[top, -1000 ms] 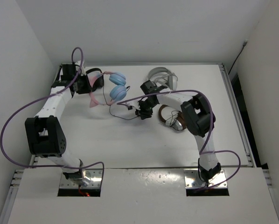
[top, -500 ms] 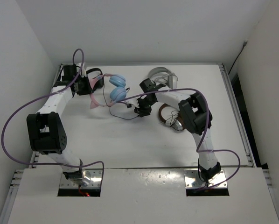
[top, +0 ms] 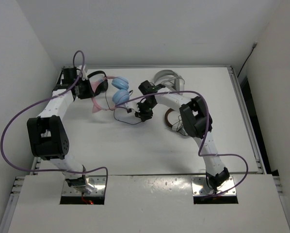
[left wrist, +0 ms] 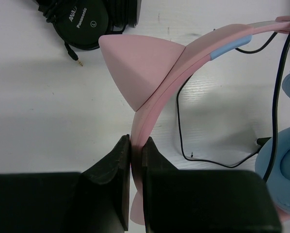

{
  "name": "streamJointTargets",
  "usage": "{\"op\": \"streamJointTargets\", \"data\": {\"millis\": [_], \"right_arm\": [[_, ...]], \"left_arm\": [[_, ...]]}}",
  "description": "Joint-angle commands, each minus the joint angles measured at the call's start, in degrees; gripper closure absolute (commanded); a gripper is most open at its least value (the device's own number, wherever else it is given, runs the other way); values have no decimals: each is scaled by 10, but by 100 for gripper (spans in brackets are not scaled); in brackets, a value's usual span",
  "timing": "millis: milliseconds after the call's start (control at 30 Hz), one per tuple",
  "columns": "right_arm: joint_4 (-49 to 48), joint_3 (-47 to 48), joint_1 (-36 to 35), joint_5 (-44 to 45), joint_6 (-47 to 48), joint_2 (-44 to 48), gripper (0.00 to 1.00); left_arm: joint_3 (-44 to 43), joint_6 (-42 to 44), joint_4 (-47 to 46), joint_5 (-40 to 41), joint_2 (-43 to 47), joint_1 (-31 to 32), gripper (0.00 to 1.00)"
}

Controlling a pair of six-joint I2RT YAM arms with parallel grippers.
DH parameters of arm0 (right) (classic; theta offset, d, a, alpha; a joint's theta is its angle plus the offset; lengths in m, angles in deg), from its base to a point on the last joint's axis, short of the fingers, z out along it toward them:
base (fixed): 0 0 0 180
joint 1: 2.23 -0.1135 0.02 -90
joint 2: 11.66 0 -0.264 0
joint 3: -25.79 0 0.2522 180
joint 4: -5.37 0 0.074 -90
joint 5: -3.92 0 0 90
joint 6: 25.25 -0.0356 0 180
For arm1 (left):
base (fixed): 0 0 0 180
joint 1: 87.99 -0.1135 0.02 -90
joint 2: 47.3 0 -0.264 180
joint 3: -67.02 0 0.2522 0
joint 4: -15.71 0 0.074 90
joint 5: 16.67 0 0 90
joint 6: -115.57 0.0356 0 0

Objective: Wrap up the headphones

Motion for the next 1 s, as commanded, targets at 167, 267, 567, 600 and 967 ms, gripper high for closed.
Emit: {"op": "streamJointTargets", "data": {"millis": [167,267,567,600,967], "right_arm": [[109,19,2,17,38,-51,73],[92,7,7,23,39,-46,73],[114,23,-6,61,39,-65,81],[114,28,-6,69,39,-71,89],[75,-42,-13,50,-12,10,100]], "left_arm": [[-20,-8,-25,-47,-2,-21,100],[-20,-8,-25,-52,-7,-21,100],[-25,-8,-20,-58,-7,-26,100],[-25,-8,-20,-58,-7,-26,100],[-11,-22,-20,-46,12,-26,100]]}}
